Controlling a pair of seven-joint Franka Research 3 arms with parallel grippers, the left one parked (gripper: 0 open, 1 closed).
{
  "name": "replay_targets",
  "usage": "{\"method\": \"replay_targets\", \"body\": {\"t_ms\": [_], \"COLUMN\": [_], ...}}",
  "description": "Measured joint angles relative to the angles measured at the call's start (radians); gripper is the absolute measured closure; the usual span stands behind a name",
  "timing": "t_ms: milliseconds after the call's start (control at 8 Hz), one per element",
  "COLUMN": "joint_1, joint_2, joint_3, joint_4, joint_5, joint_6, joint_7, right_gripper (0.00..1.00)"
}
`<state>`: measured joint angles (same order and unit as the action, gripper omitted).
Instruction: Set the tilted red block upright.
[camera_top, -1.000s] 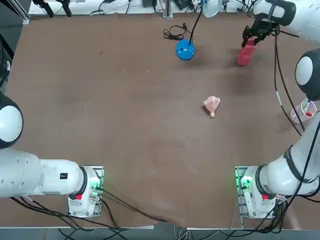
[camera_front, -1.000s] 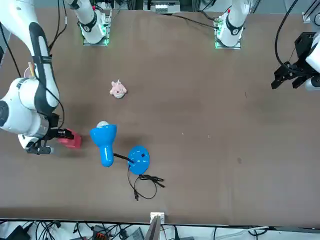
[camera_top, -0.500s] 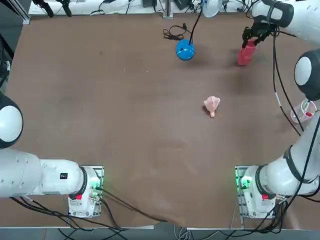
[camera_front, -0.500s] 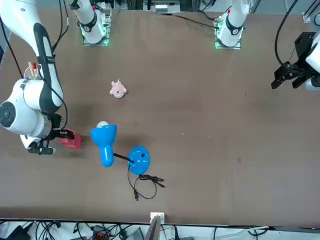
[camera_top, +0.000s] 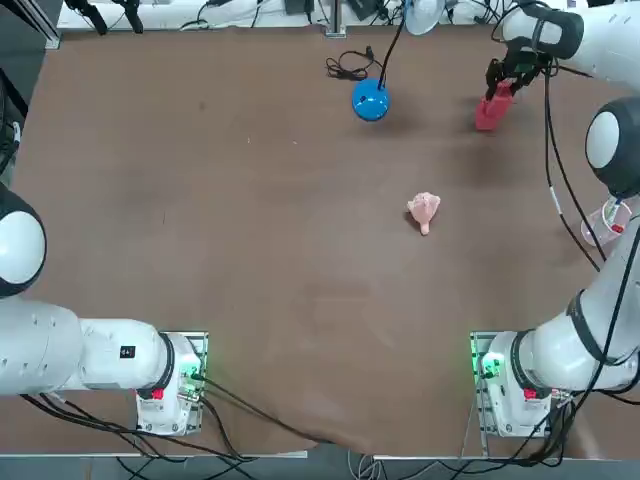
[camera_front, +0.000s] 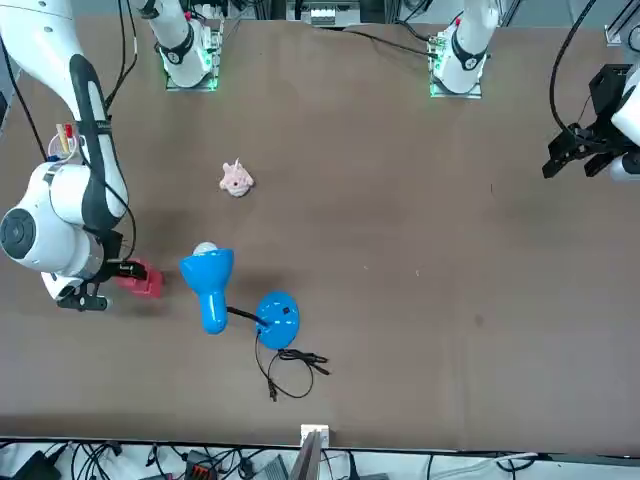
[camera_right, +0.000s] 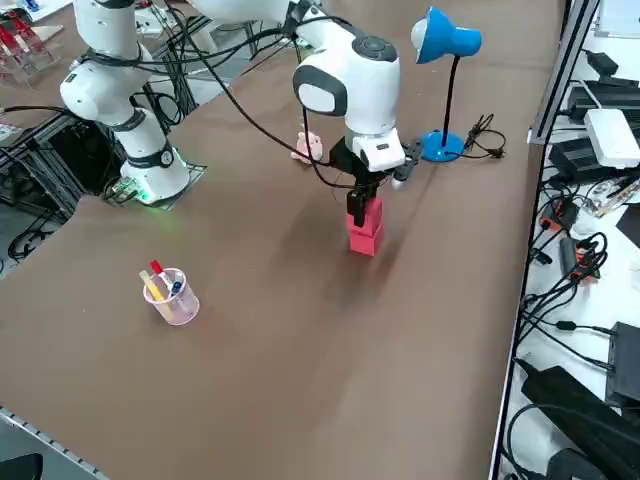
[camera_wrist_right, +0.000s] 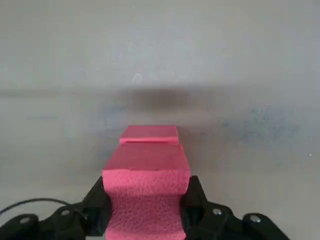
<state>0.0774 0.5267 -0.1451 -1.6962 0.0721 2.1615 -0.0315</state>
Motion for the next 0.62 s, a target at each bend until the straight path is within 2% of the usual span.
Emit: {"method": "replay_targets", "body": {"t_ms": [625], "joint_1": [0.000], "joint_2": [0.001], "joint_3": [0.000], "joint_4": [0.000], "joint_5": [0.000], "joint_6": [0.009], "joint_7": [0.000], "right_gripper": [0.30]}}
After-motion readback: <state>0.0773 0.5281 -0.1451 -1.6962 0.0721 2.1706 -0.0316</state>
